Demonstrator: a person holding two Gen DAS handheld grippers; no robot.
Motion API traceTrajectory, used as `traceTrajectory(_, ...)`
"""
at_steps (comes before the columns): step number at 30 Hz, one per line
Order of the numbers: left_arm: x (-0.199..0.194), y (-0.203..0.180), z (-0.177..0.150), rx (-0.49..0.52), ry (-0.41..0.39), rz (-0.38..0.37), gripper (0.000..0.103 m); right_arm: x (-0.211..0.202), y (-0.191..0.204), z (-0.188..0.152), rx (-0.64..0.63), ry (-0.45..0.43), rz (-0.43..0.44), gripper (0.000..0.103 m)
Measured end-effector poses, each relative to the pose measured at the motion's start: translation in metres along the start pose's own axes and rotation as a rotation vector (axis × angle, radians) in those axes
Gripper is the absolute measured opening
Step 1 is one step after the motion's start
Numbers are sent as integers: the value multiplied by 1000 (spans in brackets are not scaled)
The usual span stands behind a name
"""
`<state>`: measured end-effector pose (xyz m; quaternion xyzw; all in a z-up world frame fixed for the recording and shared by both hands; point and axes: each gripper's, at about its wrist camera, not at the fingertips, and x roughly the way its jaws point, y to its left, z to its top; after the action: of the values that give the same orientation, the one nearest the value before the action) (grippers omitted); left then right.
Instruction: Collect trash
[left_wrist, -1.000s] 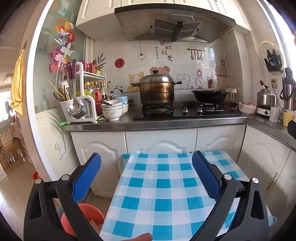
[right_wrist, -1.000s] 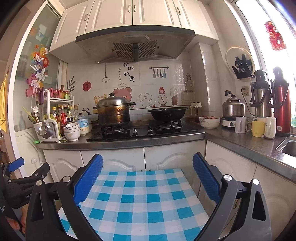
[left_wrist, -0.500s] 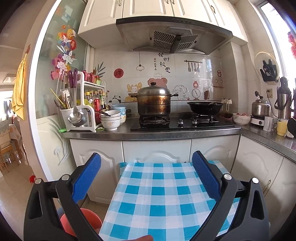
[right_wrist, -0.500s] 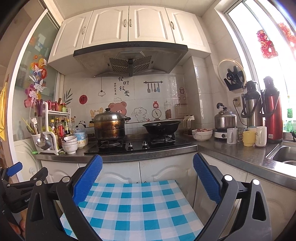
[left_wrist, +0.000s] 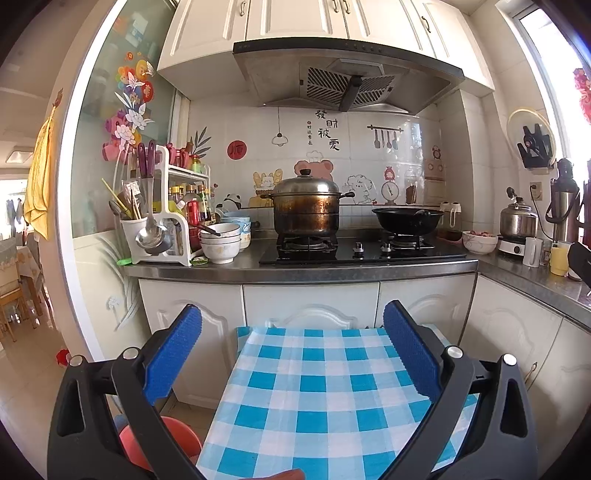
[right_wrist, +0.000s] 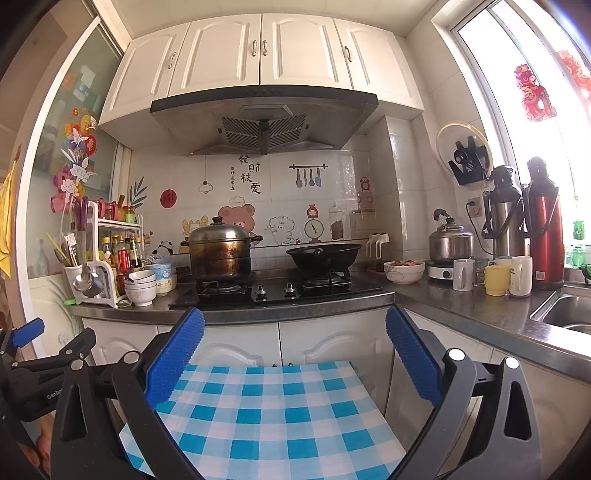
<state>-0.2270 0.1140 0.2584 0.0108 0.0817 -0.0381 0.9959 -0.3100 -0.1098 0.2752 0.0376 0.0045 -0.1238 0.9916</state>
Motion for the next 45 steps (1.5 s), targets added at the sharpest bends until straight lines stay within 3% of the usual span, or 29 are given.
traceTrajectory(24,18,-2,-13,-5,38,-16,99,17,-2,-12,-9,37,2,98)
traceTrajectory(35,40,-5,-26,-3,82,-14,99,44,-5,-35,-12,98,17,98)
traceTrajectory(39,61,-7,-42,-32,156,-52,99,66,-9,-53,-9,165,25,98)
traceTrajectory(45,134,-32,-113,-39,433,-60,99,126,-20,-112,4,358,9,98)
